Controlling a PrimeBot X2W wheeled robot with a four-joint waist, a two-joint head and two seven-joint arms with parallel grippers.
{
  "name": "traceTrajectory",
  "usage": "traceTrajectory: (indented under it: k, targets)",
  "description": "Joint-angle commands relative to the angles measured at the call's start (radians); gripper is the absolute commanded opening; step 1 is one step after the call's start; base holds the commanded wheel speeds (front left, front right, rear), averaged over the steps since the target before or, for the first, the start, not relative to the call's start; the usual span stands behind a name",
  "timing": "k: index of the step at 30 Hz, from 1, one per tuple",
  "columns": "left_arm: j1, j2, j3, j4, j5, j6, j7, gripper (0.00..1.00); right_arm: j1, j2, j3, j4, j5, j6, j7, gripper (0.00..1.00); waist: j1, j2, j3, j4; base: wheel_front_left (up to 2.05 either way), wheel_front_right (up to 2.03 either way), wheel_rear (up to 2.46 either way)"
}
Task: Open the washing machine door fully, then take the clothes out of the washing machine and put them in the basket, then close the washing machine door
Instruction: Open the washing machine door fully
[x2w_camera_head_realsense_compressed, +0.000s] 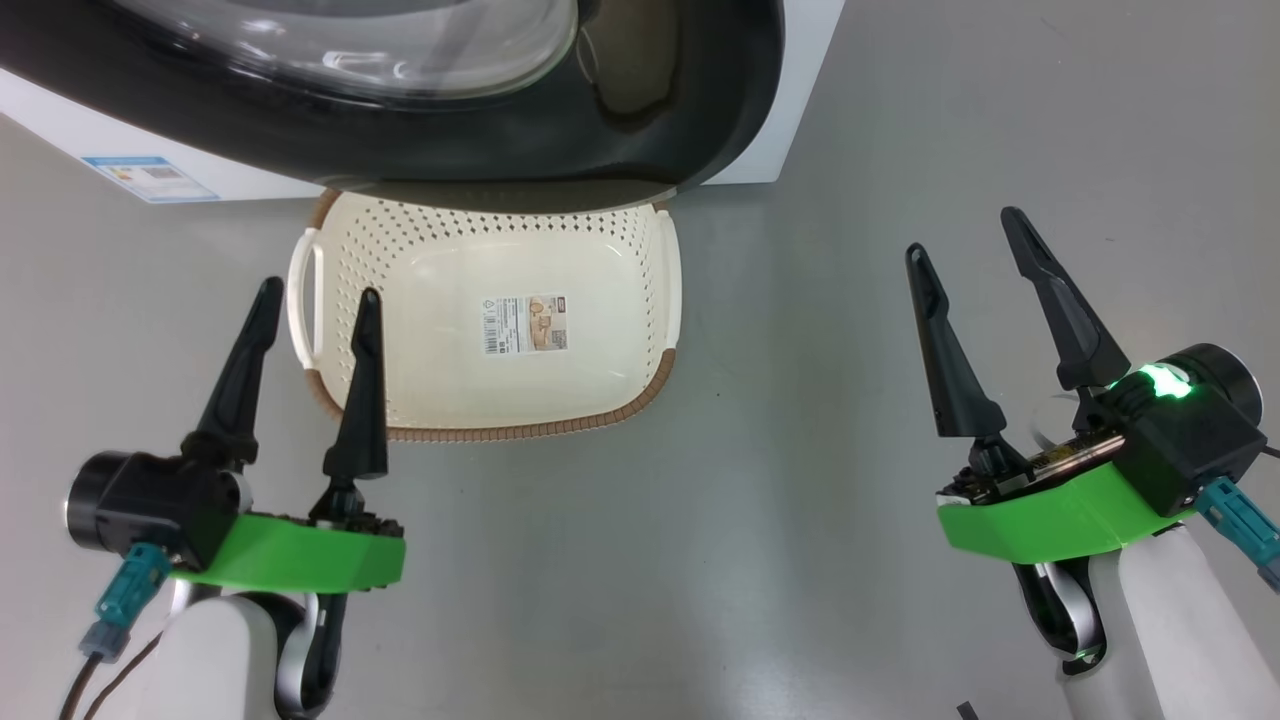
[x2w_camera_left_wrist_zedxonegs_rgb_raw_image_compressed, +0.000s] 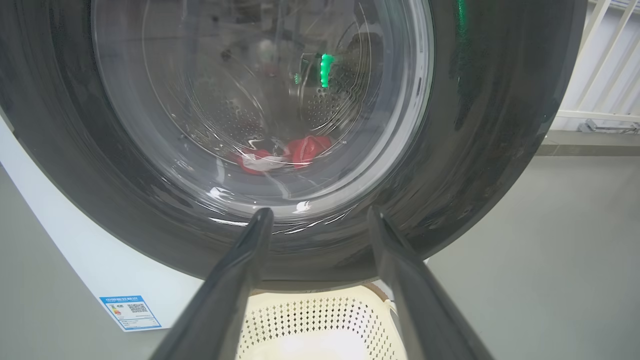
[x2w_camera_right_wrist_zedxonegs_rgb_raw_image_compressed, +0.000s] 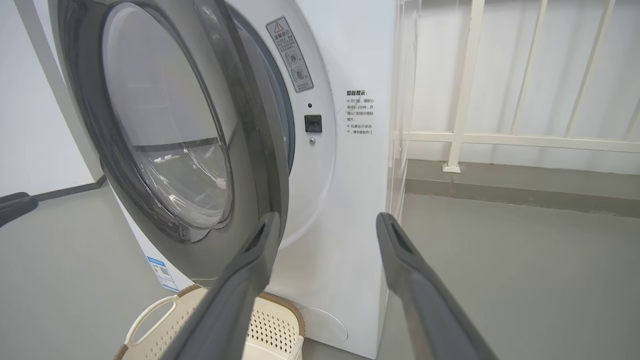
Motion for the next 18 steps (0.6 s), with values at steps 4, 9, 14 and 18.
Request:
traceTrajectory:
  k: [4, 9, 14, 18]
  targets:
    - [-0.002, 0.023, 0.031, -0.025, 0.01, -0.006, -0.008, 1.0, 0.009, 0.008, 0.019, -0.023, 0.012, 0.007, -0.005, 0.37, 0.0, 0.0, 0.003, 0.005, 0.0, 0.0, 0.0]
    - [-0.005, 0.02, 0.028, -0.022, 0.014, -0.006, -0.008, 1.0, -0.03, 0.008, 0.023, -0.001, 0.082, 0.007, -0.005, 0.0, 0.0, 0.0, 0.007, 0.011, 0.0, 0.0, 0.0]
    - [-0.011, 0.02, 0.025, -0.013, 0.02, -0.006, -0.008, 1.0, -0.124, 0.008, 0.05, 0.051, 0.169, 0.007, -0.005, 0.0, 0.0, 0.0, 0.01, 0.017, 0.0, 0.0, 0.0]
    - [-0.016, 0.018, 0.018, -0.01, 0.018, -0.006, -0.008, 1.0, -0.213, 0.008, 0.051, 0.129, 0.37, 0.007, -0.005, 0.0, 0.0, 0.0, 0.01, 0.027, 0.0, 0.0, 0.0]
